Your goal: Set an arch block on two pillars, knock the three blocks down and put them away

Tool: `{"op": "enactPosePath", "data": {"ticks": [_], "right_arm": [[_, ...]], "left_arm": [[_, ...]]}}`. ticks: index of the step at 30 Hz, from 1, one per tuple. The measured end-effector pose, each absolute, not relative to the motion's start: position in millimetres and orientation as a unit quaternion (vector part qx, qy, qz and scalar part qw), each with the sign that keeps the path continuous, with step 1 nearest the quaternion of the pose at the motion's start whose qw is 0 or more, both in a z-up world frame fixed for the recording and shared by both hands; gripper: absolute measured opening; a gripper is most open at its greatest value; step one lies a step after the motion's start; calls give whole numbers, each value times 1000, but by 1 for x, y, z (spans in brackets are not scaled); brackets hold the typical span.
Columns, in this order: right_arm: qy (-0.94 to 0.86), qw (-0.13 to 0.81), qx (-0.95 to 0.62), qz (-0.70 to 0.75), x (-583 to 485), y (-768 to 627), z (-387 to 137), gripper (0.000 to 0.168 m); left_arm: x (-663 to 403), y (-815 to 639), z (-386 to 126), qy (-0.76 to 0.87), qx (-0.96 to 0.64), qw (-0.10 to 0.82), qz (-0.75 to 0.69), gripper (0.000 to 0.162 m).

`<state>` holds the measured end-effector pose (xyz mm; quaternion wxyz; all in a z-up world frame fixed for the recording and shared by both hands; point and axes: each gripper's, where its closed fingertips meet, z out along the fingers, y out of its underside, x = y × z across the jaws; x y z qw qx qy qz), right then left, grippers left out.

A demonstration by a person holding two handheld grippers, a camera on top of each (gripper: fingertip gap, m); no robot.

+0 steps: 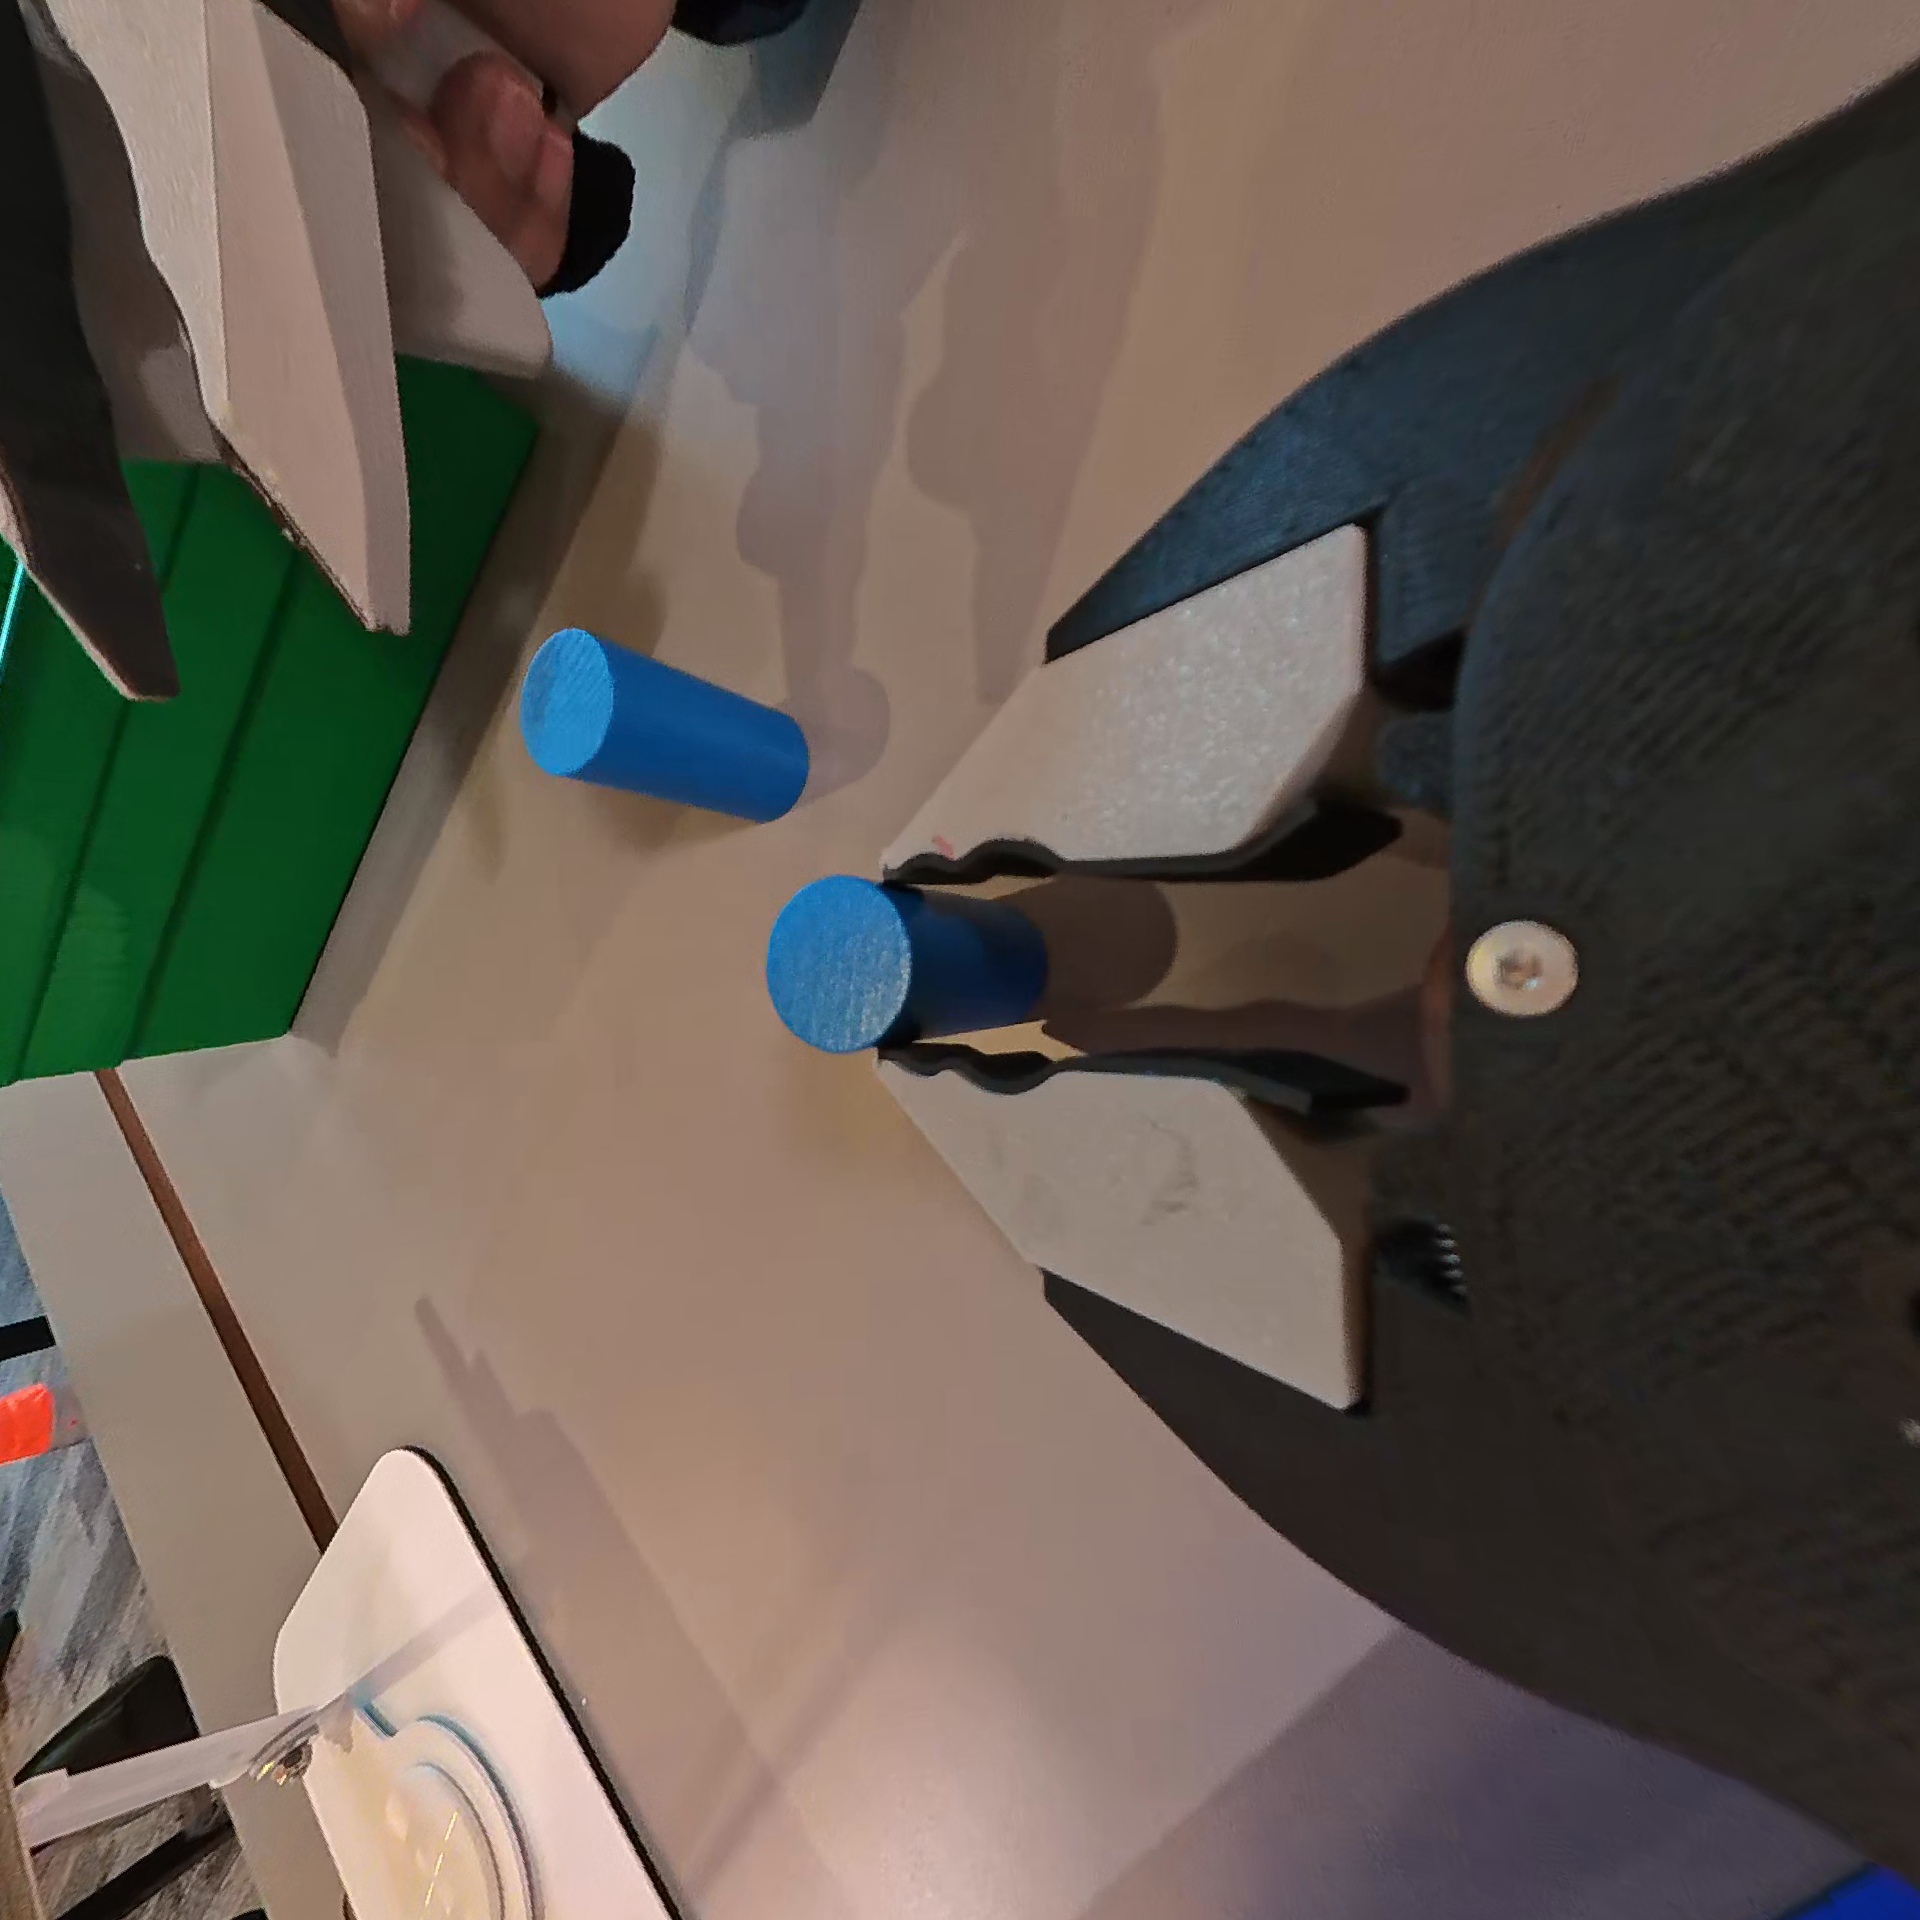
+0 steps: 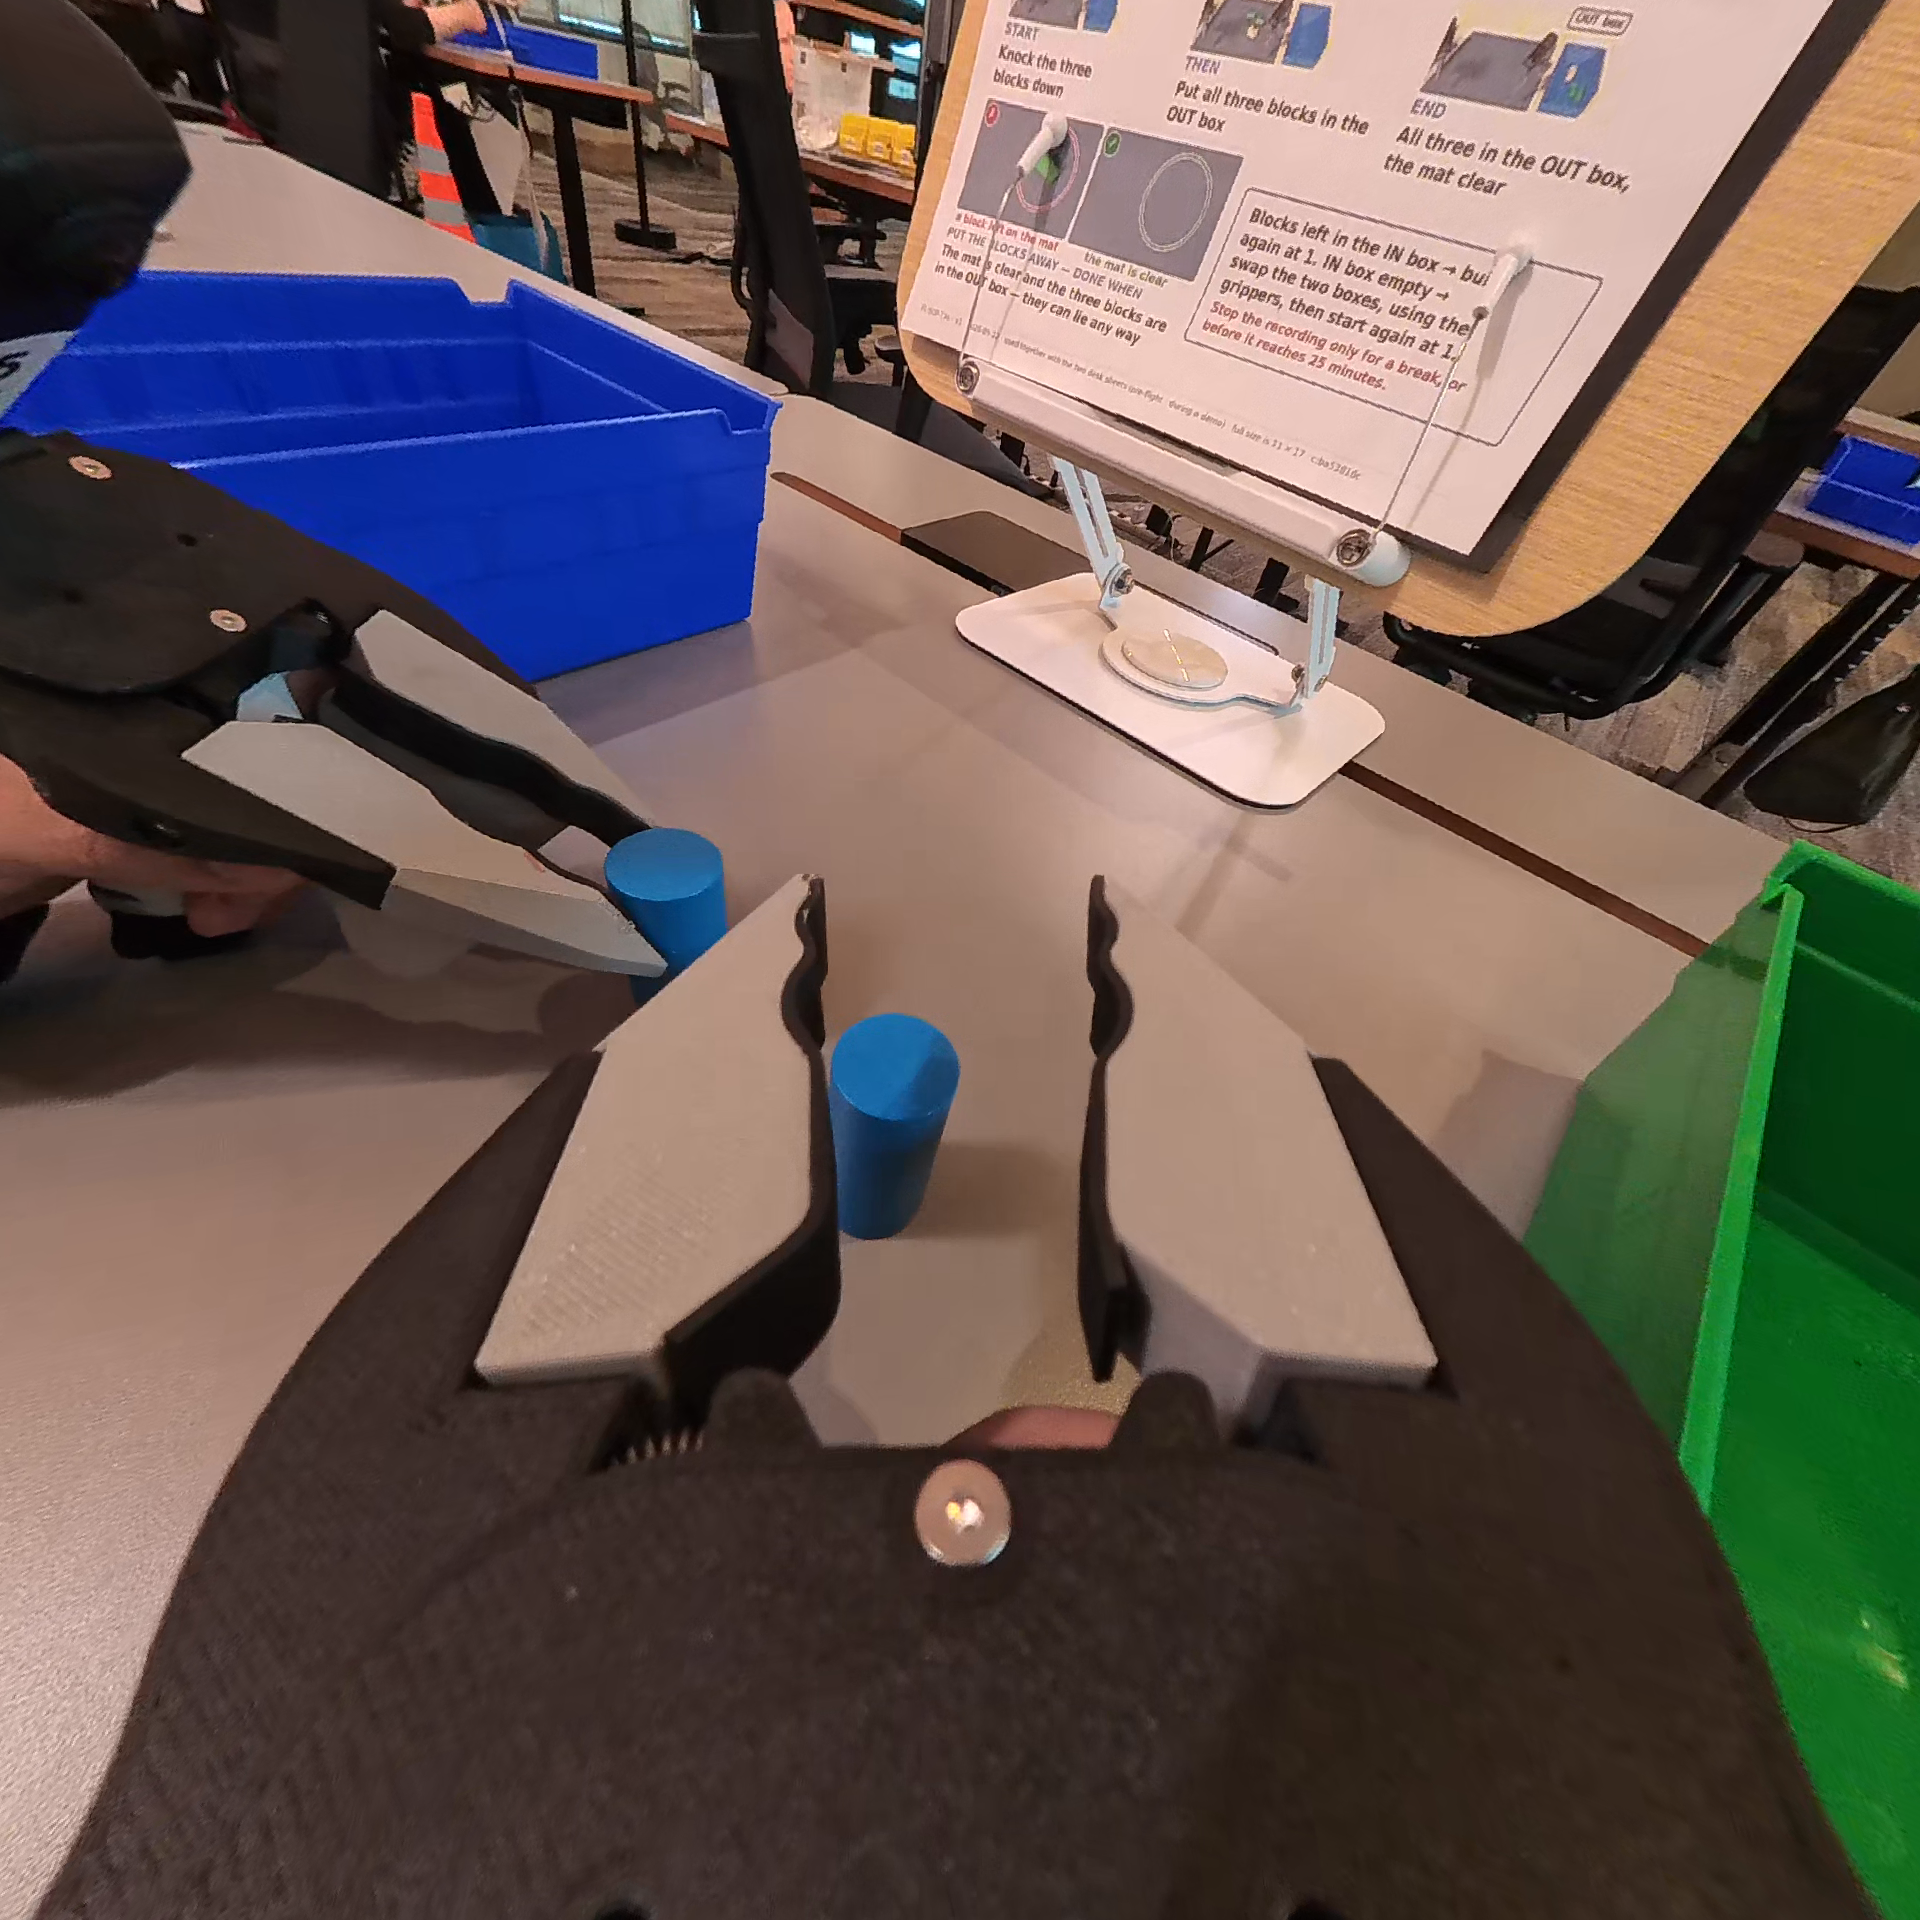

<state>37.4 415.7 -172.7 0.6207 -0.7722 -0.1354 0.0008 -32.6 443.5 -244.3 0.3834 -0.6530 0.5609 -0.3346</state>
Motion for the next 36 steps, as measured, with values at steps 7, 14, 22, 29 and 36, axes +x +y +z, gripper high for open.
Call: {"op": "enactPosePath", "data": {"ticks": [7,14,22,29,36], "right_arm": [[-136,620,-773,1,37,416,-174,48],[-135,621,-772,2,37,415,-173,48],[-134,622,-771,2,37,415,-172,48],[-133,628,-767,3,37,414,-169,47],[-136,626,-767,-1,36,414,-170,47]], "left_arm": [[-35,446,-244,555,-658,385,-334,28],[-36,446,-244,555,-658,385,-334,28],[-38,450,-243,539,-668,388,-335,50],[-48,429,-193,490,-664,429,-368,71],[-127,467,-92,415,-669,549,-280,67]]}}
